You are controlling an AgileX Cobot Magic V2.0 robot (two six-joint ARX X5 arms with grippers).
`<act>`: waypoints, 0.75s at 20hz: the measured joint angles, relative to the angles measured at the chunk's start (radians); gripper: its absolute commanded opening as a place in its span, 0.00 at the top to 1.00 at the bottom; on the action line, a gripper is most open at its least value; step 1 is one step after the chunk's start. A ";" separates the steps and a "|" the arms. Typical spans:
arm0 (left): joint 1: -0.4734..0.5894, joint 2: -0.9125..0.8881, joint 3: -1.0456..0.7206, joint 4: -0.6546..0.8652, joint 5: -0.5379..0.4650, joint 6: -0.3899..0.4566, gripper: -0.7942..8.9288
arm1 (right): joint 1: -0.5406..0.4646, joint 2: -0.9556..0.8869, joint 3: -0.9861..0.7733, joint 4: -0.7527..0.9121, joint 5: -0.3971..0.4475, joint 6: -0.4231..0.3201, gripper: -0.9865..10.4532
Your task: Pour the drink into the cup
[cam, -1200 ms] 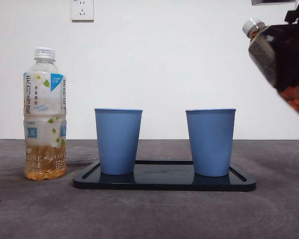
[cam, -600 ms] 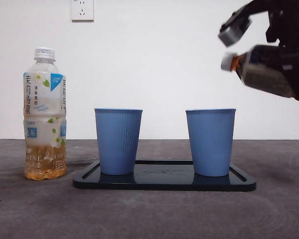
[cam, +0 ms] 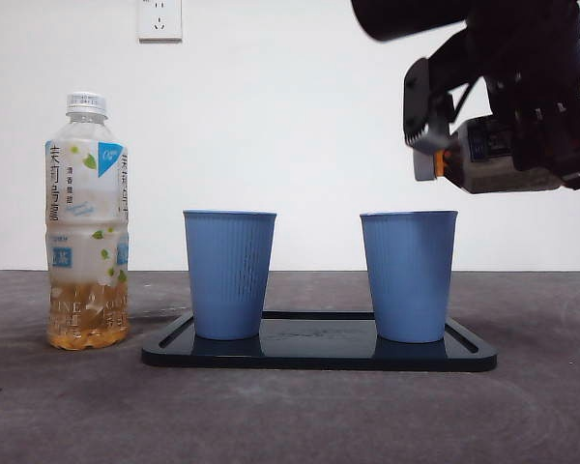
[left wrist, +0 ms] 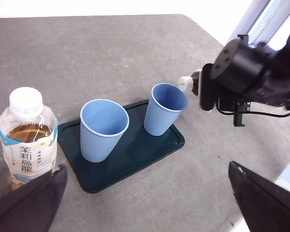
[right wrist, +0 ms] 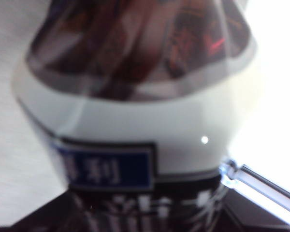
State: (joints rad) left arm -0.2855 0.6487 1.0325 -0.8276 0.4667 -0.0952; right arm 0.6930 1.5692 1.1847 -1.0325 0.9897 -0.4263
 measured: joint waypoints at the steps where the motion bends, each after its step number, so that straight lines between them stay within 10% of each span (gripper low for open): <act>1: 0.000 0.000 0.000 0.000 0.000 0.000 0.38 | 0.002 0.010 0.000 0.003 0.024 -0.014 0.76; 15: -0.021 0.000 0.000 -0.001 0.000 0.000 0.38 | 0.026 0.012 0.000 0.013 0.088 -0.068 0.76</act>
State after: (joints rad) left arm -0.3061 0.6487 1.0325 -0.8284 0.4664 -0.0952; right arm 0.7185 1.5810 1.1851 -1.0191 1.0775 -0.4938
